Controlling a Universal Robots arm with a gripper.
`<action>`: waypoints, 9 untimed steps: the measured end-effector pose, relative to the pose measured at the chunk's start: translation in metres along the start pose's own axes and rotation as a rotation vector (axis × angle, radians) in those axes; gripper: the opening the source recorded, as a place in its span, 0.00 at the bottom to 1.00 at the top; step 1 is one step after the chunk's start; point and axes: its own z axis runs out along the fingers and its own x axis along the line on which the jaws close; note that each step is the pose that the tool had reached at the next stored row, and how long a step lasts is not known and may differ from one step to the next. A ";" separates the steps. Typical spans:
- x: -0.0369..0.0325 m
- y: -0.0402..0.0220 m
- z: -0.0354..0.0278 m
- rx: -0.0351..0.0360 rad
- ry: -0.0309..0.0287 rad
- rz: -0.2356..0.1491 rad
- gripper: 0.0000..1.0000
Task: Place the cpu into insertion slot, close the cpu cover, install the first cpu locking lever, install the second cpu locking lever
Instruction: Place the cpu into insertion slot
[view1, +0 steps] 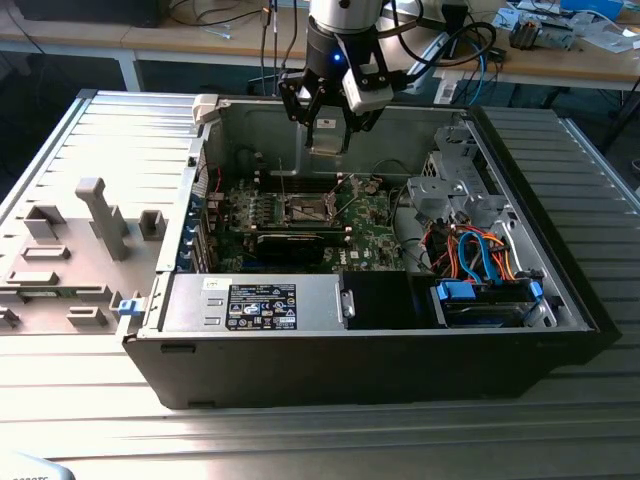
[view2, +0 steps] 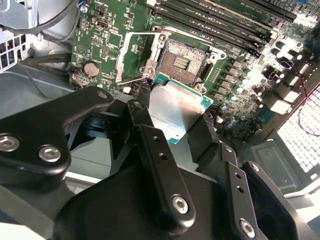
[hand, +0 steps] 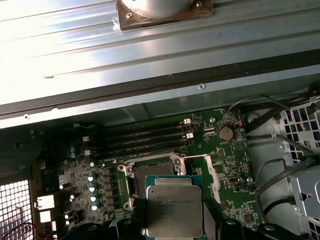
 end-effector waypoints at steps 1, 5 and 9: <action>0.0000 0.0000 0.0000 0.0000 -0.0001 0.001 0.54; 0.0000 0.0000 0.0000 -0.0001 -0.0007 0.007 0.54; 0.0000 0.0000 0.0000 -0.0003 -0.0013 0.015 0.54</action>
